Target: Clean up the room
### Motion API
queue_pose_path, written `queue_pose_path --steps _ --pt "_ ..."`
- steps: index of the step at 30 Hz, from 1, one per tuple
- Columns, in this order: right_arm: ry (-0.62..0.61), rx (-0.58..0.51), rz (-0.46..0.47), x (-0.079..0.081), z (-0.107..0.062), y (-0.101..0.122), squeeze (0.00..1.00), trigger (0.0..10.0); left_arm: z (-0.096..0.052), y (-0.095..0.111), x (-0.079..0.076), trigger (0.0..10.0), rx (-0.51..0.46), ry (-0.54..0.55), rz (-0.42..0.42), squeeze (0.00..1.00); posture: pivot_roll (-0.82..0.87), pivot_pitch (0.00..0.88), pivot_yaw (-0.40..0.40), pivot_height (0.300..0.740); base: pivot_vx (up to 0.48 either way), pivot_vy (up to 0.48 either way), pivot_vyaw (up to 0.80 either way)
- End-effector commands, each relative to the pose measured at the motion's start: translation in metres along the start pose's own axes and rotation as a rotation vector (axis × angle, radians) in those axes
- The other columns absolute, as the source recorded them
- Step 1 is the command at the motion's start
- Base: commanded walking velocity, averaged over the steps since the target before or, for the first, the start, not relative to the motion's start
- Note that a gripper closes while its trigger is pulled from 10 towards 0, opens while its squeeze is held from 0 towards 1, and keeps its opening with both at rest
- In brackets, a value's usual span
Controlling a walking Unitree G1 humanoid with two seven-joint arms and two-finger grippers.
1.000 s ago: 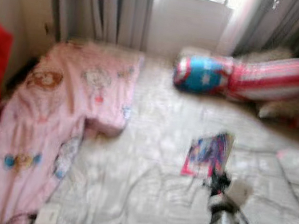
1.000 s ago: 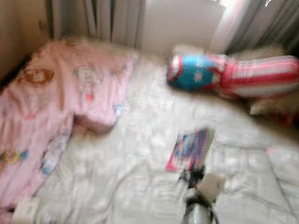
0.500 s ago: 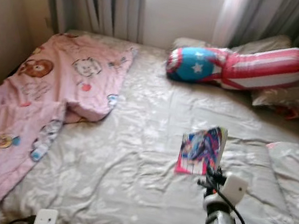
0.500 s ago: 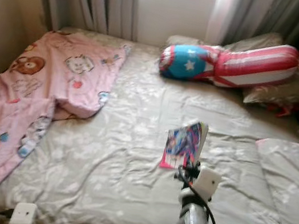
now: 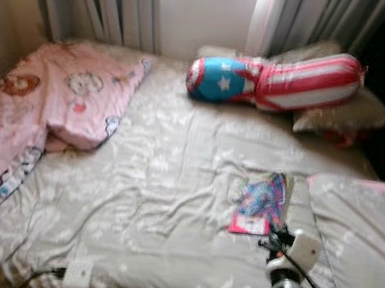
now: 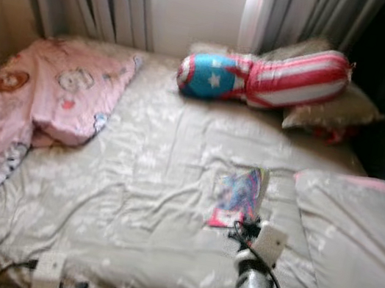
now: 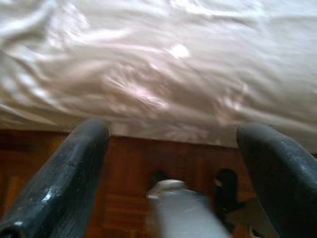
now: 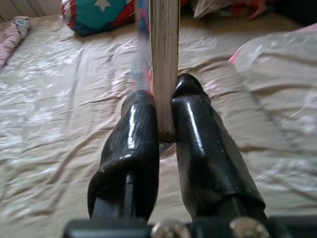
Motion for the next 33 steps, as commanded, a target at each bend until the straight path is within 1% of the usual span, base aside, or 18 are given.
queue_pose_path --steps 1,9,20,33 --pt "0.043 -0.04 0.011 0.0132 0.0046 0.0106 0.0 10.0 -0.0018 -0.008 0.0064 10.0 0.029 0.011 -0.004 0.0 -0.07 0.032 -0.07 0.74 0.0 0.0 0.0" --pt "0.045 -0.036 0.006 0.0137 0.0035 0.0098 0.0 10.0 -0.0033 -0.0118 0.0066 10.0 0.033 0.005 0.005 0.0 -0.07 0.037 -0.069 0.74 0.0 0.0 0.0" --pt "0.043 -0.034 0.011 0.0137 0.003 0.0094 0.0 10.0 -0.0046 -0.0157 0.0037 10.0 0.04 0.001 0.017 0.0 -0.07 0.04 -0.067 0.74 0.0 -0.384 0.0" --pt "0.046 -0.024 0.015 0.0132 0.002 0.007 0.0 10.0 -0.0044 -0.0144 0.0015 10.0 0.031 -0.008 -0.002 0.0 -0.07 0.045 -0.068 0.74 0.0 0.0 0.0"
Point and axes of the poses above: a point about 5 cm out from each wrist's last joint towards the gripper, its own z axis pointing out of the wrist towards the gripper, its own y axis along the axis of the wrist's last joint, x = y × z, the point moved 5 cm from there along z, pointing out of the wrist towards the gripper, and after that the axes turned 11 degrees about z, right-handed, at the moved point
